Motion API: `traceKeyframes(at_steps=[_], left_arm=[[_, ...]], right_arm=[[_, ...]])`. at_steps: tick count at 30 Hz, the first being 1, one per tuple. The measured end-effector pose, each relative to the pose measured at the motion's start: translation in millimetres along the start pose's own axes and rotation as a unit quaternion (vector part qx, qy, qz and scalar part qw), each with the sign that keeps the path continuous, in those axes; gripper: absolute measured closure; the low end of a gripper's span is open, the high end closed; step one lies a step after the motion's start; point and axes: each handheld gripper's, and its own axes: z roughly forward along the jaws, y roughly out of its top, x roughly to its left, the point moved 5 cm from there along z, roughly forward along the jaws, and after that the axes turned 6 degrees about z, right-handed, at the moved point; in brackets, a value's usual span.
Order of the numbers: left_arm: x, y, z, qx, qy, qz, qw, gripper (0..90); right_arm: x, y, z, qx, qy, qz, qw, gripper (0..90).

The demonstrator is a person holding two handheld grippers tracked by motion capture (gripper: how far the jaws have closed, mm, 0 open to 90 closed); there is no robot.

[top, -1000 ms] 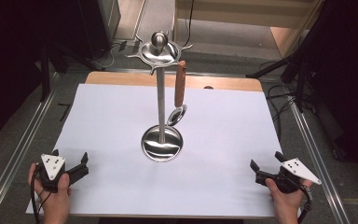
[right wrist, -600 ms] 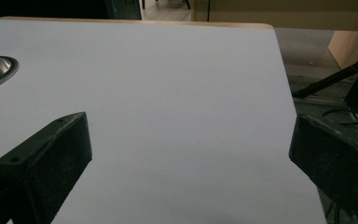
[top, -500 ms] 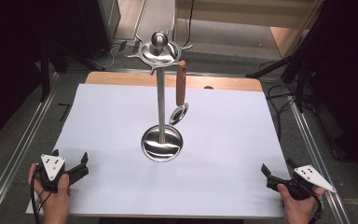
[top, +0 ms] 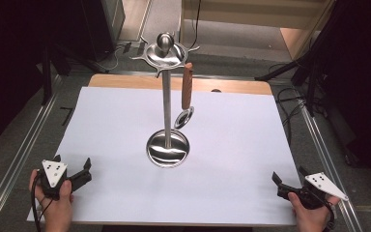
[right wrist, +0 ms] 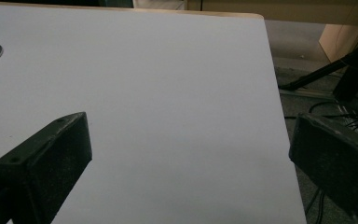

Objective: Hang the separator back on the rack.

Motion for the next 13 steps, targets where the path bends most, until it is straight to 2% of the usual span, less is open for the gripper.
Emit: traceKeyframes(at_steps=[5, 13], left_arm=[[-0.1, -0.1, 0.3, 0.001, 0.001, 0.001, 1.0000, 10.4], [0.4, 0.0, 0.3, 0.001, 0.002, -0.002, 1.0000, 12.1]], right_arm=[[-1.6, -0.1, 1.3, 0.006, 0.003, 0.009, 0.9999, 0.0], [-1.3, -0.3, 1.6, 0.010, 0.004, 0.008, 0.9999, 0.0]])
